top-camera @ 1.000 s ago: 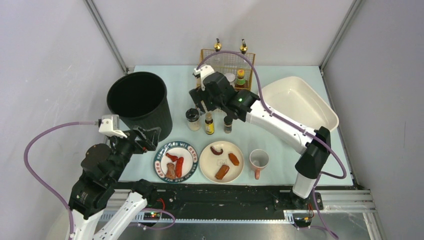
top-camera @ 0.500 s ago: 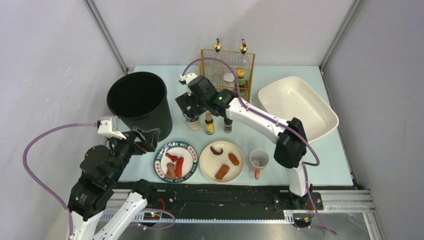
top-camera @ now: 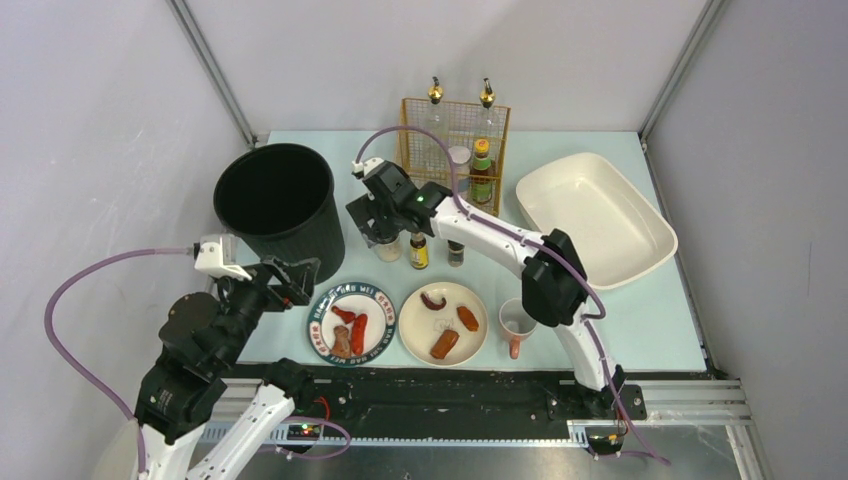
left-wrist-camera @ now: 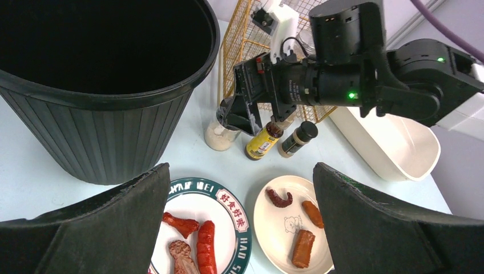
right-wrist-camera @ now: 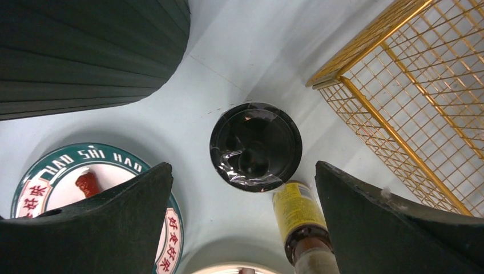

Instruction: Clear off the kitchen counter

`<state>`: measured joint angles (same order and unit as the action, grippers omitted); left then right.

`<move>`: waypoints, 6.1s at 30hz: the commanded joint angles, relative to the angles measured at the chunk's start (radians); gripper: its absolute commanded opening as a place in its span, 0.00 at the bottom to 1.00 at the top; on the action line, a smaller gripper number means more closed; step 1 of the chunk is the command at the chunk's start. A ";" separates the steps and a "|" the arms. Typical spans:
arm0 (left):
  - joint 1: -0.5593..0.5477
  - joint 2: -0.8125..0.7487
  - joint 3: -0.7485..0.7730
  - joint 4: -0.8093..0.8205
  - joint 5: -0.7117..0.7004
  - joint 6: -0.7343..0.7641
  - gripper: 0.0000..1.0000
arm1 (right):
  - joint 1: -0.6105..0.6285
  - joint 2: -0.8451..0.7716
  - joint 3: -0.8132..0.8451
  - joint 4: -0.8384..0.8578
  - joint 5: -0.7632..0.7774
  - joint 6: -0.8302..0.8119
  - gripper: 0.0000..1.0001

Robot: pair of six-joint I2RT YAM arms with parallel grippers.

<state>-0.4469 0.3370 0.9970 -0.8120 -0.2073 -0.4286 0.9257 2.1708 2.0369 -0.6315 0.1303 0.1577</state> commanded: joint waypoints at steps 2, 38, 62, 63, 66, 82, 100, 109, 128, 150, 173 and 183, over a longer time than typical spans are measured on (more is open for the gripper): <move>-0.003 -0.016 0.006 0.005 -0.002 -0.008 0.98 | -0.002 0.052 0.066 -0.013 0.042 0.013 0.99; -0.003 0.005 0.010 0.002 -0.002 0.010 0.98 | 0.005 0.027 0.080 0.038 0.051 -0.037 0.33; -0.004 0.027 0.040 0.002 -0.004 0.012 0.98 | -0.011 -0.333 0.103 0.076 0.109 -0.072 0.00; -0.004 0.027 0.041 0.002 -0.004 0.012 0.98 | -0.017 -0.333 0.106 0.078 0.109 -0.072 0.00; -0.003 0.021 0.040 0.003 -0.004 0.009 0.98 | -0.051 -0.331 0.116 0.105 0.118 -0.077 0.00; -0.003 0.020 0.048 0.000 -0.003 0.007 0.98 | -0.165 -0.161 0.228 0.215 0.185 -0.104 0.00; -0.003 0.040 0.058 -0.012 -0.012 0.011 0.98 | -0.218 -0.011 0.296 0.245 0.214 -0.094 0.00; -0.003 0.040 0.055 -0.013 -0.014 0.011 0.98 | -0.237 0.035 0.295 0.218 0.226 -0.081 0.00; -0.003 0.021 0.044 -0.015 -0.011 0.010 0.98 | -0.240 0.152 0.296 0.162 0.262 -0.023 0.00; -0.003 0.017 0.048 -0.029 -0.014 0.009 0.98 | -0.246 0.209 0.292 0.140 0.280 0.047 0.37; -0.003 0.015 0.046 -0.028 -0.009 0.002 0.98 | -0.235 0.132 0.292 0.149 0.246 0.033 0.75; -0.003 0.010 0.055 -0.030 -0.005 0.000 0.98 | -0.211 0.056 0.287 0.158 0.247 0.011 0.80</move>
<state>-0.4469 0.3561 1.0233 -0.8490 -0.2100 -0.4271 0.6994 2.3398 2.2856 -0.4915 0.3759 0.1883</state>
